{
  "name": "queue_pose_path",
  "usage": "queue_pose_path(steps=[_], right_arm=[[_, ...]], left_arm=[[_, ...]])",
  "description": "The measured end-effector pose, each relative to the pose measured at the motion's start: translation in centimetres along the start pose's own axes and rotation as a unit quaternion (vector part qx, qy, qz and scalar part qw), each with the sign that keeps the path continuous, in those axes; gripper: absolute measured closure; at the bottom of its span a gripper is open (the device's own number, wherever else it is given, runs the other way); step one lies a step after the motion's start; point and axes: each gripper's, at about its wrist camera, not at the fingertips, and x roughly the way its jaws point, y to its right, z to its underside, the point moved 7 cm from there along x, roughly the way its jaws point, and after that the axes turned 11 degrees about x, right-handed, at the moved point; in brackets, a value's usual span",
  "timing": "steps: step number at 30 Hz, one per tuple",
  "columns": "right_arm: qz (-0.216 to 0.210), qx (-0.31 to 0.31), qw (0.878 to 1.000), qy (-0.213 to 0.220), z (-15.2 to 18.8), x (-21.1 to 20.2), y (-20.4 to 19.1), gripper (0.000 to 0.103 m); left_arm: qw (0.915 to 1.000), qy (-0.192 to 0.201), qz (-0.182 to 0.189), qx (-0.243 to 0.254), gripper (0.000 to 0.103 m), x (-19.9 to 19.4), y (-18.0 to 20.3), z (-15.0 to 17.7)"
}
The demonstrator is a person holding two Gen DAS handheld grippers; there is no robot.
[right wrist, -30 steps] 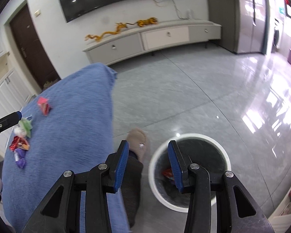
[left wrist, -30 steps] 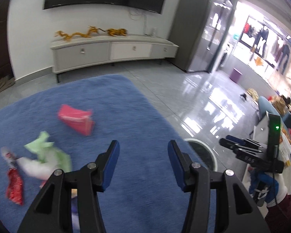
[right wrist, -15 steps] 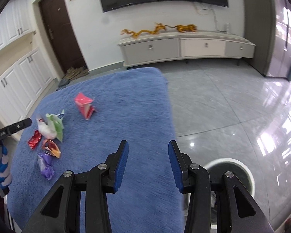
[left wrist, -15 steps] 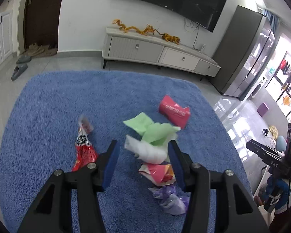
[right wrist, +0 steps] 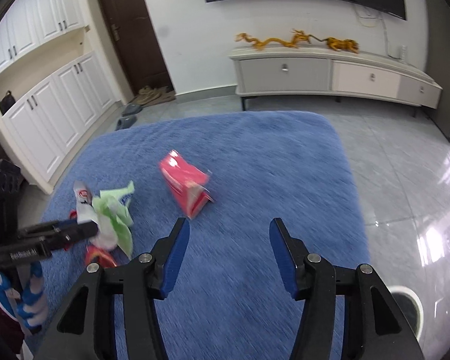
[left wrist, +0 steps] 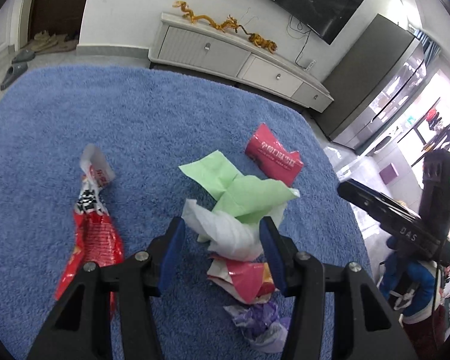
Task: Collect trash
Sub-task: 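Grasp the white plastic with left tool while right tool grasps pink box, then drop the white plastic and pink box into the bin by opening both tools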
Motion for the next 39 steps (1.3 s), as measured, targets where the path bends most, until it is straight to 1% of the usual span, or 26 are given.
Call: queue_pose_path(steps=[2, 5, 7, 9, 13, 14, 15, 17, 18, 21, 26, 34, 39], right_arm=[[-0.009, -0.007, 1.0, -0.002, -0.6, 1.2, -1.0, 0.045], [-0.021, -0.01, 1.0, -0.007, -1.4, 3.0, -2.0, 0.045], [-0.032, -0.01, 0.999, -0.012, -1.8, 4.3, -2.6, 0.045], [-0.044, -0.009, 0.999, -0.02, -2.0, 5.5, -3.1, 0.045], [-0.053, -0.01, 0.998, -0.035, -2.1, 7.9, -4.1, 0.046], [-0.054, -0.011, 0.998, -0.041, -2.0, 8.4, -4.3, 0.051], [-0.054, -0.012, 0.998, -0.043, -2.1, 8.7, -4.4, 0.063], [-0.053, -0.015, 0.997, -0.045, -1.8, 8.9, -4.4, 0.064], [-0.053, -0.016, 0.998, -0.042, -1.8, 8.8, -4.4, 0.066], [-0.054, -0.015, 0.998, -0.034, -1.6, 7.8, -4.2, 0.071], [-0.049, -0.016, 0.999, -0.016, -1.0, 5.1, -4.0, 0.075], [-0.04, -0.012, 0.999, 0.024, 0.4, -1.3, -3.2, 0.077], [-0.029, -0.004, 0.998, 0.051, 0.9, -5.2, -2.0, 0.077]], left_arm=[[1.0, 0.001, 0.004, -0.004, 0.055, 0.3, -0.2, -0.1], [0.9998, -0.003, 0.016, -0.007, 0.064, 0.6, -0.3, 0.0], [0.9995, -0.008, 0.028, -0.012, 0.072, 0.9, -0.1, 0.0], [0.9993, -0.008, 0.034, -0.014, 0.076, 1.1, 0.1, 0.0], [0.9991, -0.005, 0.037, -0.021, 0.083, 1.2, 0.3, -0.5], [0.999, -0.004, 0.038, -0.023, 0.084, 1.1, 0.3, -0.5], [0.9988, -0.003, 0.041, -0.027, 0.085, 1.1, 0.4, -0.5], [0.9986, -0.001, 0.043, -0.031, 0.086, 0.7, 0.1, -0.3], [0.9984, 0.0, 0.045, -0.034, 0.087, 0.5, 0.1, -0.3], [0.9983, 0.007, 0.045, -0.036, 0.089, -0.2, 0.1, -0.4], [0.9981, 0.028, 0.044, -0.032, 0.089, -2.3, 0.6, -0.6], [0.9973, 0.065, 0.032, -0.012, 0.09, -6.9, 2.0, -0.6], [0.9955, 0.086, 0.038, 0.008, 0.09, -9.3, 4.4, -0.8]])
